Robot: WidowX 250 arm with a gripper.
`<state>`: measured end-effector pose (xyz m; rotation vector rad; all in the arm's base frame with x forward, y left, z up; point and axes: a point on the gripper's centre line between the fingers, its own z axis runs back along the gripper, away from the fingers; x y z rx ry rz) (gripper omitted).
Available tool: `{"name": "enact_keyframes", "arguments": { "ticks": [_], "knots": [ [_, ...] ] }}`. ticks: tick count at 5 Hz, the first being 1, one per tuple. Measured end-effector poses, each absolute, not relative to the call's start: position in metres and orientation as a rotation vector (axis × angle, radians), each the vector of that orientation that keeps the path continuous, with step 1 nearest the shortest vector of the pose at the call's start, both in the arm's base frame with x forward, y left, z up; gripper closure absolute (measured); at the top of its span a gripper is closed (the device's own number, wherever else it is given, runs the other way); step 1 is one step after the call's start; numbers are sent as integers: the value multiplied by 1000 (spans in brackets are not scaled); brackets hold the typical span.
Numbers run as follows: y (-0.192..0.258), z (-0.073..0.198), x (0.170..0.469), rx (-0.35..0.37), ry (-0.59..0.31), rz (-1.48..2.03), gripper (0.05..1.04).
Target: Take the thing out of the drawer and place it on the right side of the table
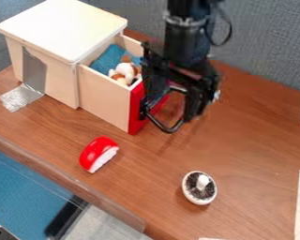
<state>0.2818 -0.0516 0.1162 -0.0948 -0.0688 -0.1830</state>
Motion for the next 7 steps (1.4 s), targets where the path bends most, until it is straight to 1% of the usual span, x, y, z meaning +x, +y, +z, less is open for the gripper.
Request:
{"name": "enact_keyframes", "arguments": {
  "ticks": [1, 2, 3, 4, 7],
  "knots": [
    [-15, 133, 302, -78, -127, -97, 83],
    [5, 130, 318, -43, -139, -57, 83],
    [27, 126, 333, 15, -140, -7, 82],
    [46, 112, 340, 45, -116, 41, 82],
    [69, 91, 348, 68, -71, 102, 83]
  ]
}}
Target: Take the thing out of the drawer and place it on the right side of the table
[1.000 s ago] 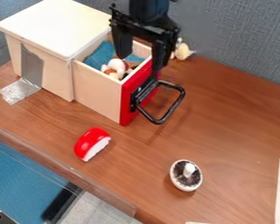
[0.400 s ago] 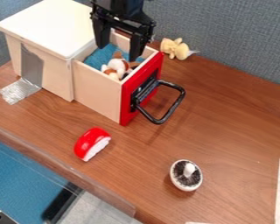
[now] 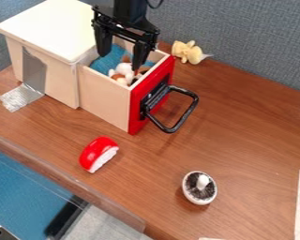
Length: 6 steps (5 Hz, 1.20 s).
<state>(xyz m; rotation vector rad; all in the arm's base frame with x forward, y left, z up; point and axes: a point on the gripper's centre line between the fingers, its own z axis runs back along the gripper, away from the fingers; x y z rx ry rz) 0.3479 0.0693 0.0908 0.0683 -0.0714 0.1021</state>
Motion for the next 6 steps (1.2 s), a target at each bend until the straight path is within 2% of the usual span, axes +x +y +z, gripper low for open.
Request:
{"name": "enact_keyframes", "arguments": {
  "ticks": [3, 4, 6],
  "knots": [
    [73, 61, 350, 77, -15, 137, 83],
    [69, 57, 352, 90, -12, 130, 133],
    [61, 58, 357, 119, -36, 132, 685]
  ]
}}
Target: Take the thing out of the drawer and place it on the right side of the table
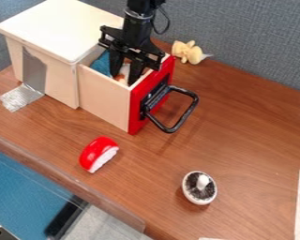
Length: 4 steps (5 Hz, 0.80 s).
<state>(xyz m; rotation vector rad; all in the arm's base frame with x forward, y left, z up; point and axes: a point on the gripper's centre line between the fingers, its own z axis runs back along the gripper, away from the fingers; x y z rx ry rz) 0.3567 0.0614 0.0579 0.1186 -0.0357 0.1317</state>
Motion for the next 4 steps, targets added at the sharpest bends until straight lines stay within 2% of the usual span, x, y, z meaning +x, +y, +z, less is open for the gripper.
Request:
{"name": "enact_keyframes", "arguments": {
  "ticks": [1, 2, 3, 4],
  "knots": [
    [58, 58, 355, 124, -23, 133, 796],
    [56, 63, 353, 138, -19, 139, 834],
    [35, 115, 353, 154, -139, 140, 836],
    [-9, 141, 358, 110, -223, 62, 836]
  ]
}}
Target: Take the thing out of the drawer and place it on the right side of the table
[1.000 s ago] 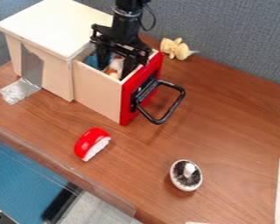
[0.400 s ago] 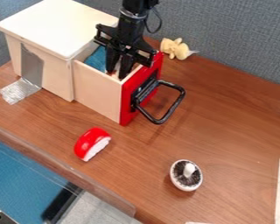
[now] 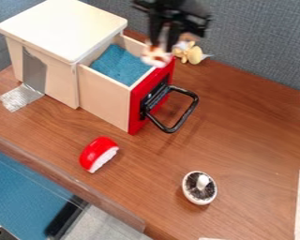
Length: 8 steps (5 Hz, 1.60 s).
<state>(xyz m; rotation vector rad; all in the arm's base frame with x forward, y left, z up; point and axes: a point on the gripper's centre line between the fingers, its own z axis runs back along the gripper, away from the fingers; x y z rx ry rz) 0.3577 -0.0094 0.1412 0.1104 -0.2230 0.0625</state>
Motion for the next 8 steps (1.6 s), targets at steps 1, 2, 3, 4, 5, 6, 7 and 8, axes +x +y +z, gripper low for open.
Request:
{"name": "enact_keyframes", "arguments": {
  "ticks": [1, 2, 3, 4, 5, 6, 7, 8],
  "knots": [
    [-51, 144, 367, 53, -252, -39, 836],
    [-103, 114, 368, 1, -188, -148, 836],
    [-146, 81, 375, -34, -128, -197, 836],
    [-177, 41, 379, -47, -58, -240, 836],
    [-187, 21, 378, -48, -13, -231, 836],
    [-189, 20, 375, -48, -6, -195, 778],
    [-185, 23, 366, -23, 11, -146, 487],
    [-186, 57, 366, -20, -58, -128, 198]
  ]
}}
